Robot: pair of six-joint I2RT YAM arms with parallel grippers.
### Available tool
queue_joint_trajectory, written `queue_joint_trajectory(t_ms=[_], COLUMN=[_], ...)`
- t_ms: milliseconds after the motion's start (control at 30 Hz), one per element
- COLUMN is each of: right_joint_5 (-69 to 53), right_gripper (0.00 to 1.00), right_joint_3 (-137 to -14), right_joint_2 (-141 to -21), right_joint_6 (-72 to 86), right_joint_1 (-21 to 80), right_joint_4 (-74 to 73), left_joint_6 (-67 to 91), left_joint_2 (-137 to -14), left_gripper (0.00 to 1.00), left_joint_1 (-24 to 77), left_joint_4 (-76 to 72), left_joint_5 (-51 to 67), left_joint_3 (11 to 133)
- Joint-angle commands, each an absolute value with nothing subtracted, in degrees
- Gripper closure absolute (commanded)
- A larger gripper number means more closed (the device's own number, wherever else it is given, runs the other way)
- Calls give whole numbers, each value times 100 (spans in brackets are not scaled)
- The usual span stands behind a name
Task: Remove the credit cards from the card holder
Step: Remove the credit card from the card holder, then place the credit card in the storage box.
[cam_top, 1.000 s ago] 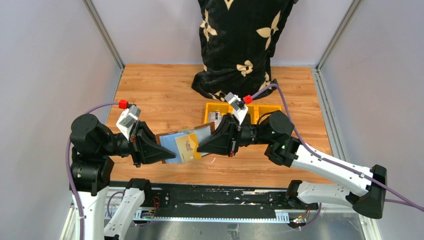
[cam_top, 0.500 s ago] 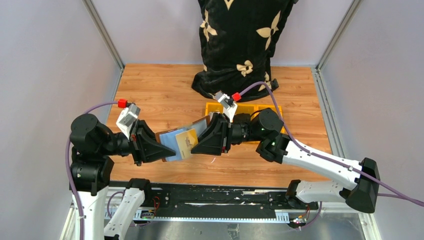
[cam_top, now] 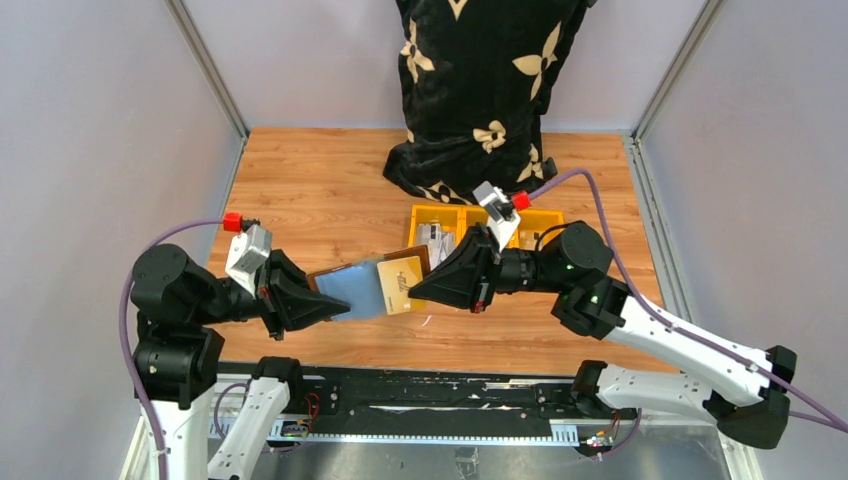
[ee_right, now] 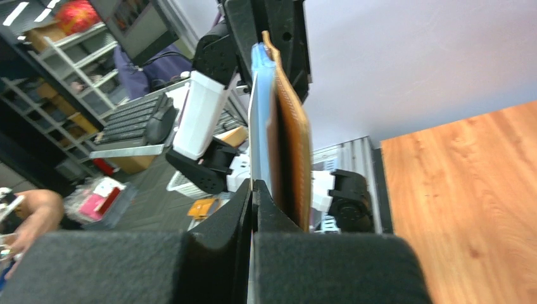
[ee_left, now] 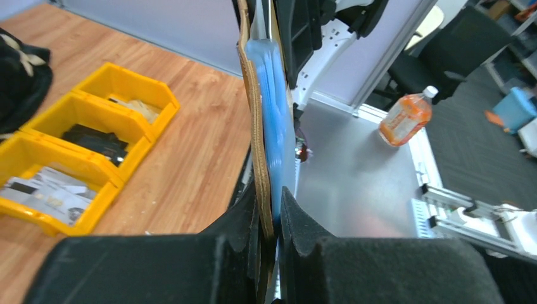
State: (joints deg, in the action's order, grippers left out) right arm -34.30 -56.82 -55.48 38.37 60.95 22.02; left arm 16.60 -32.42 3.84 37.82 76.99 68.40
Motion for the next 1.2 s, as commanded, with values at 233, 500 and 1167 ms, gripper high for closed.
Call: queue_joint_trajectory(t_ms=[233,500,1167], right_joint_5=[-1636,-815,-885], right_gripper=[100,100,100], right_joint_3=[-5772,-5528,-5151], right_joint_2=[-4484,-4473,-5197], right_joint_6=[2293,2012,2402], right_joint_1=[6038,5860,2460], right_joint_4=[302,-280,-2223], left_joint_6=[-599,-3007,-5928], left_joint_2=[-2400,-1577,-373], left_gripper=[100,100,100], left_joint_1=[395,390,346], left_joint_4=[3679,3690,3696], left_joint_5=[6469,5774,6351], left_joint_3=[6658,6079,5036])
